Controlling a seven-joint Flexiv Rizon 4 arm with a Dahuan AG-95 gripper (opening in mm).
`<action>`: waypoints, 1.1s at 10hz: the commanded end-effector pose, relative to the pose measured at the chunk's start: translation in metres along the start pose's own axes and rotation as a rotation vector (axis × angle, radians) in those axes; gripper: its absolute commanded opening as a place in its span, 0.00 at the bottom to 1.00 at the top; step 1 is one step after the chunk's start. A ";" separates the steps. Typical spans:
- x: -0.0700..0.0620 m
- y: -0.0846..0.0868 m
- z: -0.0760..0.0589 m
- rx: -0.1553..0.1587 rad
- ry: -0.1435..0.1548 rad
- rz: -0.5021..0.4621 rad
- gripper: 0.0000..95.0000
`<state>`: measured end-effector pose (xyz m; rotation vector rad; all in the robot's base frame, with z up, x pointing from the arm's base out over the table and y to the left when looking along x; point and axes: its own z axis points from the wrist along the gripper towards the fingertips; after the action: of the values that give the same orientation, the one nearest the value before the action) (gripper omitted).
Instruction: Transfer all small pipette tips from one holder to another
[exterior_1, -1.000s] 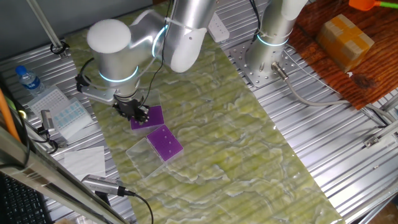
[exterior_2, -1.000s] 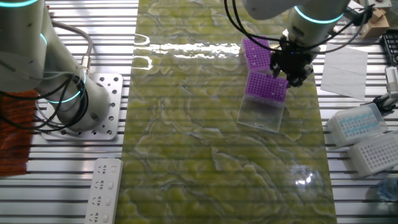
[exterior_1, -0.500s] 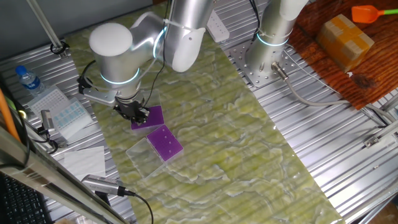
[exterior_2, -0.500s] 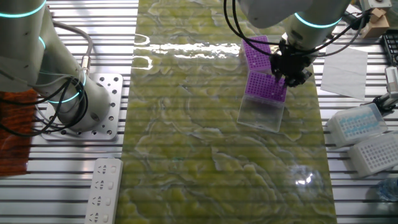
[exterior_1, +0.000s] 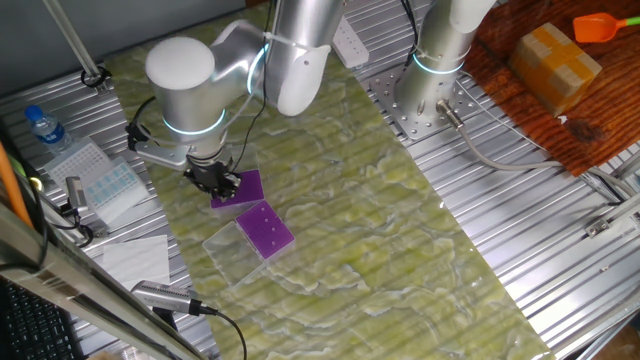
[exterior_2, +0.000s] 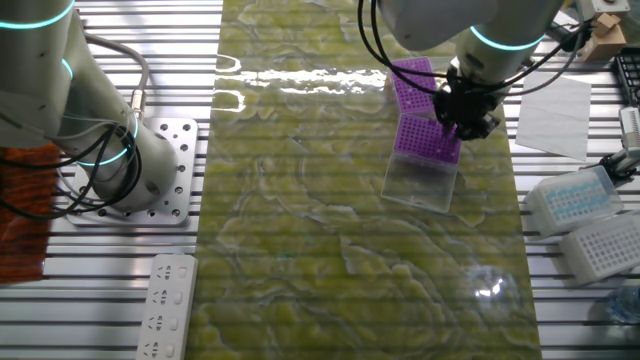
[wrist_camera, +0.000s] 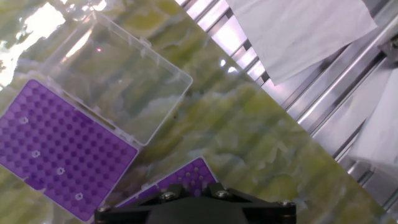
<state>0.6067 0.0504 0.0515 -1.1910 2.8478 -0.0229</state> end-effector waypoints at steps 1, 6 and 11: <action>0.001 0.000 0.002 -0.002 0.000 0.001 0.00; 0.002 0.002 -0.029 -0.013 0.024 -0.019 0.00; -0.017 0.038 -0.071 -0.046 0.060 0.073 0.00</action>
<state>0.5905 0.0865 0.1176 -1.1326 2.9501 0.0168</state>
